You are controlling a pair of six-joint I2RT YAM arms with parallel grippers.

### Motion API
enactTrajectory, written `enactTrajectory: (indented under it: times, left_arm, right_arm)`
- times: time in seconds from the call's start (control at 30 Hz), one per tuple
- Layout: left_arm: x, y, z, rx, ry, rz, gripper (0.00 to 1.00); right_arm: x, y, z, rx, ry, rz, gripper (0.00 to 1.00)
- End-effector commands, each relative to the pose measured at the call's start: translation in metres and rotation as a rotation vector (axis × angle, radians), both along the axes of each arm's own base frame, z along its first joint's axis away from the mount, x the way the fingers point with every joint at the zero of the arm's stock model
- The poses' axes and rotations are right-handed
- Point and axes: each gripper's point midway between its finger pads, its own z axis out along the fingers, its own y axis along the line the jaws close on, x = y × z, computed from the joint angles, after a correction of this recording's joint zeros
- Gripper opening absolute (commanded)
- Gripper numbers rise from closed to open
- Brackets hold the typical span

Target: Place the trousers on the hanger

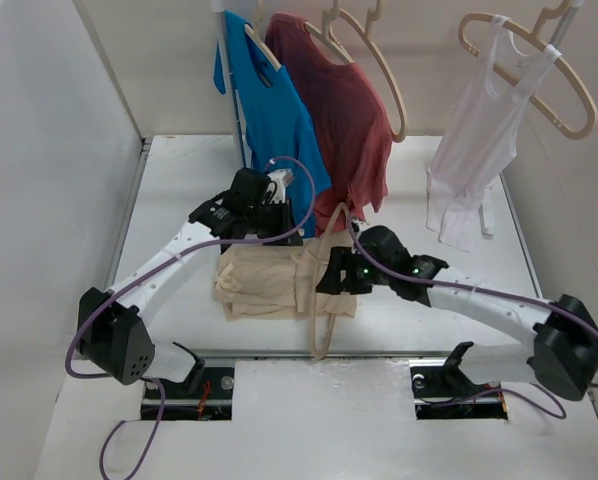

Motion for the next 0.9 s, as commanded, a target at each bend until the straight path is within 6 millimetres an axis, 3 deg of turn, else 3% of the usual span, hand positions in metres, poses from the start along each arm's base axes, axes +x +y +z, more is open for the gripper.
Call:
enactTrajectory:
  times: [0.0, 0.1, 0.2, 0.3, 0.33, 0.4, 0.47, 0.53, 0.57, 0.63, 0.67, 0.73, 0.77, 0.83, 0.87]
  left_arm:
    - [0.004, -0.006, 0.018, -0.037, -0.046, -0.006, 0.00]
    - [0.005, -0.006, 0.015, -0.032, -0.038, -0.006, 0.00]
    - [0.003, -0.008, 0.015, -0.042, -0.028, -0.008, 0.00]
    - [0.003, -0.009, 0.013, -0.042, -0.017, -0.015, 0.00]
    - [0.003, -0.009, 0.013, -0.042, -0.017, -0.015, 0.00]
    - [0.003, -0.011, 0.014, -0.052, -0.021, -0.021, 0.00]
    - [0.003, -0.011, 0.014, -0.052, -0.021, -0.021, 0.00]
    - [0.003, -0.011, 0.014, -0.052, -0.021, -0.021, 0.00]
    - [0.003, -0.011, 0.014, -0.052, -0.021, -0.021, 0.02]
    - [0.002, -0.012, 0.019, -0.067, -0.034, -0.028, 0.04]
    - [0.001, -0.013, 0.020, -0.073, -0.030, -0.035, 0.06]
    - [-0.002, -0.017, 0.023, -0.092, -0.040, -0.077, 0.22]
    - [-0.005, -0.017, 0.027, -0.100, -0.053, -0.100, 0.31]
    - [-0.010, -0.020, 0.033, -0.118, -0.087, -0.158, 0.50]
    - [-0.009, -0.020, 0.033, -0.112, -0.100, -0.169, 0.53]
  right_arm:
    - [0.003, -0.014, 0.018, -0.029, -0.038, -0.049, 0.76]
    - [0.002, -0.008, 0.016, -0.009, -0.035, -0.018, 0.84]
    - [0.007, 0.006, 0.012, 0.006, -0.014, 0.011, 0.84]
    - [0.023, 0.027, 0.025, 0.050, -0.039, 0.025, 0.85]
    - [0.028, 0.033, 0.019, 0.040, -0.029, 0.025, 0.85]
    - [0.041, 0.044, 0.030, 0.058, -0.049, 0.010, 0.83]
    - [0.050, 0.051, 0.025, 0.053, -0.038, -0.006, 0.79]
    - [0.053, 0.057, 0.022, 0.054, -0.017, -0.008, 0.69]
    - [0.053, 0.061, 0.015, 0.049, 0.010, -0.008, 0.54]
    - [0.044, 0.062, 0.007, 0.054, 0.056, 0.014, 0.37]
    - [0.045, 0.060, 0.002, 0.060, 0.082, 0.010, 0.20]
    - [0.045, 0.052, 0.005, 0.097, 0.124, -0.007, 0.01]
    - [0.039, 0.041, -0.003, 0.092, 0.156, -0.019, 0.00]
    - [0.037, 0.034, 0.018, 0.181, 0.143, 0.002, 0.00]
    - [0.039, 0.019, 0.012, 0.191, 0.162, -0.023, 0.00]
